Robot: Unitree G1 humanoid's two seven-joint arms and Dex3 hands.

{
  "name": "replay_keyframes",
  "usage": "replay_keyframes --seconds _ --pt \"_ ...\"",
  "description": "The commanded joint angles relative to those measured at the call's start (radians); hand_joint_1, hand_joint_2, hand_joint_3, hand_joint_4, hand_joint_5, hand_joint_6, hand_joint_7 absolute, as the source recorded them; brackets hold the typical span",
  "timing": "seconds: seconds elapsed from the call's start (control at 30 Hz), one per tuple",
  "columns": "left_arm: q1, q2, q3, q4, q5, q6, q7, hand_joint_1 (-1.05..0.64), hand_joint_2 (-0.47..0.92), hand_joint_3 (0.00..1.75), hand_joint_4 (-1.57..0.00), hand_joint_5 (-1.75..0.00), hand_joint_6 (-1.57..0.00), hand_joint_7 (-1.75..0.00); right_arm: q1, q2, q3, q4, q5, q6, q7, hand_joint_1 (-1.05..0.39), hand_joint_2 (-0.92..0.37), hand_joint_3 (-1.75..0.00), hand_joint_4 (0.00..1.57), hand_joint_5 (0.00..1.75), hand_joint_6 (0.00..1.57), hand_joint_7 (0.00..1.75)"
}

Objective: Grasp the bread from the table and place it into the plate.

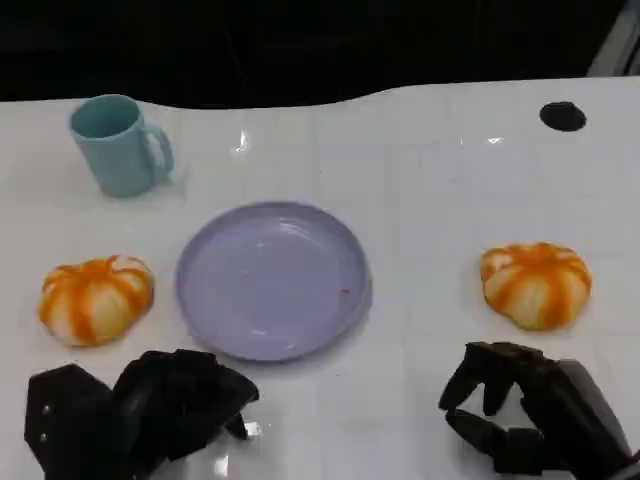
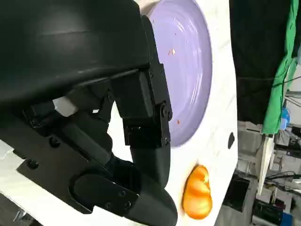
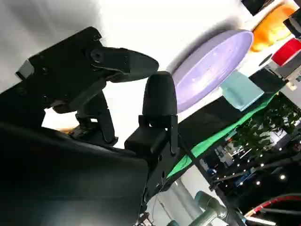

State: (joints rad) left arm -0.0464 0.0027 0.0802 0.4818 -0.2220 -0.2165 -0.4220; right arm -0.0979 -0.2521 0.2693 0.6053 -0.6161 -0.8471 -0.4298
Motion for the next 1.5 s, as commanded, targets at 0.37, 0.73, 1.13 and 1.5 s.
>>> replay_keyframes --seconds 0.37,0.73,1.13,1.5 --pt "0.003 0.013 0.005 0.011 -0.001 0.001 0.000 -1.05 0.67 0.23 -0.91 -1.48 -1.52 -0.39 0.001 -0.017 -0.001 0.006 0.005 0.004 0.004 -0.38 -0.61 -0.72 0.73 1.66 0.68 1.31" --pt "-0.001 0.013 0.006 0.018 -0.001 0.002 0.001 -1.05 0.68 0.21 -0.91 -1.48 -1.52 -0.39 -0.001 -0.017 -0.001 0.004 0.004 0.010 0.004 -0.39 -0.61 -0.73 0.74 1.66 0.68 1.31" --pt "-0.003 0.014 0.005 0.024 0.000 -0.006 -0.002 -1.05 0.69 0.20 -0.92 -1.48 -1.51 -0.39 -0.003 -0.014 -0.013 0.002 0.021 0.011 0.006 -0.38 -0.62 -0.72 0.71 1.66 0.68 1.22" --pt "0.001 0.012 0.004 0.020 0.000 -0.003 0.003 -1.05 0.69 0.19 -0.92 -1.48 -1.52 -0.39 0.010 -0.037 -0.027 -0.098 -0.030 0.052 -0.012 -0.41 -0.82 -0.38 0.58 0.99 0.74 0.40"
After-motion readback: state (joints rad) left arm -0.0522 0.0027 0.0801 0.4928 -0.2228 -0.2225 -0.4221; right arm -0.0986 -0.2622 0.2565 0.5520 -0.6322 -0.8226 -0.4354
